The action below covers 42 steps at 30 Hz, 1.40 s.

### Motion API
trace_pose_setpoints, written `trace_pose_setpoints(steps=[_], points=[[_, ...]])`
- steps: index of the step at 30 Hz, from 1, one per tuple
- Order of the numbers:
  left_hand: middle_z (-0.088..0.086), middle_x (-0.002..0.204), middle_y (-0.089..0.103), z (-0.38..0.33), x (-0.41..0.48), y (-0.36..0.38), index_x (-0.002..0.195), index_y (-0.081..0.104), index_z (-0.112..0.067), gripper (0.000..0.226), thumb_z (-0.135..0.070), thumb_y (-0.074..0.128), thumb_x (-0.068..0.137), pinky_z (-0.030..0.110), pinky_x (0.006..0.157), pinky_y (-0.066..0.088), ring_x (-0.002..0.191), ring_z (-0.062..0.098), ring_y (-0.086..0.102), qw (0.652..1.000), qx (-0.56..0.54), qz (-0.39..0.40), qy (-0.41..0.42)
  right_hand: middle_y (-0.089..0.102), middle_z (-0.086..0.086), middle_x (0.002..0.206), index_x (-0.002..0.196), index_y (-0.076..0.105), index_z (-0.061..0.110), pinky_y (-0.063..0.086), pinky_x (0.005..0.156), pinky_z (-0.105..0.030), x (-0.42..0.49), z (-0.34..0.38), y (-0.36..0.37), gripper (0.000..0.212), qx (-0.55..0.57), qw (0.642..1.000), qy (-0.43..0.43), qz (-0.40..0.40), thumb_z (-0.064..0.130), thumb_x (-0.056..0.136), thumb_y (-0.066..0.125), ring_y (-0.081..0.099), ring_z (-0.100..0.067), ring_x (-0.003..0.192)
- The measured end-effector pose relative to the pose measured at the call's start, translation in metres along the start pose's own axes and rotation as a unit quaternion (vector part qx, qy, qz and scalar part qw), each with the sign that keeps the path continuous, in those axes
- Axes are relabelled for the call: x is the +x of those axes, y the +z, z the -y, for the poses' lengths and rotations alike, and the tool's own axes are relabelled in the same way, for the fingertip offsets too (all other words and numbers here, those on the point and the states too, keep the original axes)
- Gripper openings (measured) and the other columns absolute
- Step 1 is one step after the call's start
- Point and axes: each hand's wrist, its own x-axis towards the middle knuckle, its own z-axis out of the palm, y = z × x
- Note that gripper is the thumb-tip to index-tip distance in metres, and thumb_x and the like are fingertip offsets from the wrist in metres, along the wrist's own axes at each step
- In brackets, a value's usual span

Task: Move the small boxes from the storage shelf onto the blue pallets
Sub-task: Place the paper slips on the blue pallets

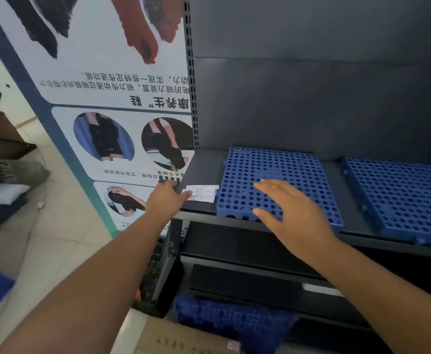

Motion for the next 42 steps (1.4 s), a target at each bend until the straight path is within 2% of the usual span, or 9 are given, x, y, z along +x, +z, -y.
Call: trace_pose_setpoints(steps=[6, 11, 15, 18, 21, 27, 33, 37, 42], points=[[0.003, 0.095, 0.060, 0.004, 0.025, 0.013, 0.108, 0.058, -0.010, 0.054, -0.058, 0.059, 0.085, 0.034, 0.073, 0.041, 0.091, 0.027, 0.057, 0.998, 0.002, 0.037, -0.045, 0.046, 0.017, 0.144, 0.141, 0.044, 0.035, 0.037, 0.104, -0.025, 0.010, -0.014, 0.026, 0.050, -0.025, 1.000, 0.009, 0.010, 0.043, 0.093, 0.057, 0.042, -0.005, 0.132], [0.011, 0.077, 0.069, 0.013, 0.042, 0.008, 0.081, 0.071, -0.005, 0.048, -0.053, 0.066, 0.084, 0.037, 0.070, 0.052, 0.077, 0.028, 0.065, 0.997, 0.018, 0.054, -0.045, 0.050, 0.016, 0.140, 0.140, 0.047, 0.034, 0.039, 0.103, -0.025, 0.016, -0.015, 0.031, 0.048, -0.028, 0.999, 0.017, 0.010, 0.042, 0.093, 0.057, 0.046, -0.006, 0.128], [0.013, 0.061, 0.068, 0.017, 0.044, -0.006, 0.072, 0.070, -0.004, 0.042, -0.044, 0.068, 0.083, 0.035, 0.072, 0.056, 0.070, 0.027, 0.068, 0.996, 0.030, 0.055, -0.064, 0.048, 0.014, 0.142, 0.140, 0.047, 0.033, 0.037, 0.103, -0.025, 0.022, -0.010, 0.029, 0.046, -0.033, 0.999, 0.023, 0.028, 0.042, 0.095, 0.054, 0.046, -0.008, 0.128], [0.016, 0.064, 0.069, 0.025, 0.037, -0.014, 0.072, 0.071, -0.004, 0.031, -0.034, 0.073, 0.081, 0.040, 0.072, 0.057, 0.072, 0.032, 0.069, 0.996, -0.046, 0.039, -0.061, 0.052, 0.014, 0.137, 0.137, 0.051, 0.031, 0.036, 0.104, -0.024, 0.025, -0.008, 0.029, 0.044, 0.004, 0.999, 0.037, 0.038, 0.041, 0.094, 0.057, 0.048, -0.006, 0.125], [0.009, 0.064, 0.066, 0.025, 0.026, -0.028, 0.074, 0.069, -0.009, 0.021, -0.027, 0.077, 0.081, 0.050, 0.073, 0.059, 0.061, 0.032, 0.066, 0.979, -0.195, 0.007, -0.054, 0.060, 0.019, 0.118, 0.128, 0.057, 0.030, 0.042, 0.103, -0.025, 0.026, -0.007, 0.027, 0.036, 0.133, 0.986, 0.094, 0.038, 0.035, 0.093, 0.062, 0.054, 0.000, 0.112], [0.006, 0.084, 0.073, -0.036, -0.013, -0.065, 0.082, 0.069, -0.011, 0.014, -0.024, 0.073, 0.086, 0.035, 0.071, 0.060, 0.072, 0.020, 0.066, 0.947, -0.320, 0.004, 0.035, 0.060, 0.022, 0.099, 0.119, 0.061, 0.030, 0.047, 0.091, -0.021, 0.037, -0.002, 0.010, 0.024, 0.210, 0.966, 0.152, 0.013, 0.031, 0.094, 0.061, 0.055, 0.009, 0.090], [-0.003, 0.077, 0.074, -0.095, -0.058, -0.057, 0.080, 0.069, -0.012, 0.012, -0.022, 0.072, 0.086, 0.028, 0.067, 0.058, 0.071, 0.012, 0.068, 0.927, -0.362, 0.070, 0.070, 0.064, 0.008, 0.107, 0.127, 0.058, 0.020, 0.052, 0.091, -0.036, 0.045, -0.002, -0.014, 0.034, 0.222, 0.959, 0.178, -0.011, 0.035, 0.096, 0.057, 0.064, -0.013, 0.095], [0.001, 0.080, 0.075, -0.121, -0.077, -0.047, 0.080, 0.069, -0.012, 0.012, -0.022, 0.073, 0.084, 0.035, 0.071, 0.060, 0.078, 0.022, 0.072, 0.920, -0.374, 0.086, 0.075, 0.067, 0.004, 0.085, 0.101, 0.064, 0.020, 0.054, 0.081, -0.036, 0.037, -0.014, -0.038, 0.009, 0.232, 0.952, 0.190, -0.060, 0.025, 0.097, 0.058, 0.065, -0.011, 0.078], [0.003, 0.079, 0.075, -0.142, -0.091, -0.039, 0.081, 0.071, -0.012, 0.013, -0.024, 0.074, 0.084, 0.034, 0.067, 0.059, 0.070, 0.019, 0.067, 0.922, -0.370, 0.086, 0.075, 0.069, 0.001, 0.077, 0.086, 0.064, 0.022, 0.055, 0.078, -0.036, 0.023, -0.032, -0.053, 0.011, 0.252, 0.943, 0.205, -0.072, 0.022, 0.096, 0.060, 0.066, -0.015, 0.075]])
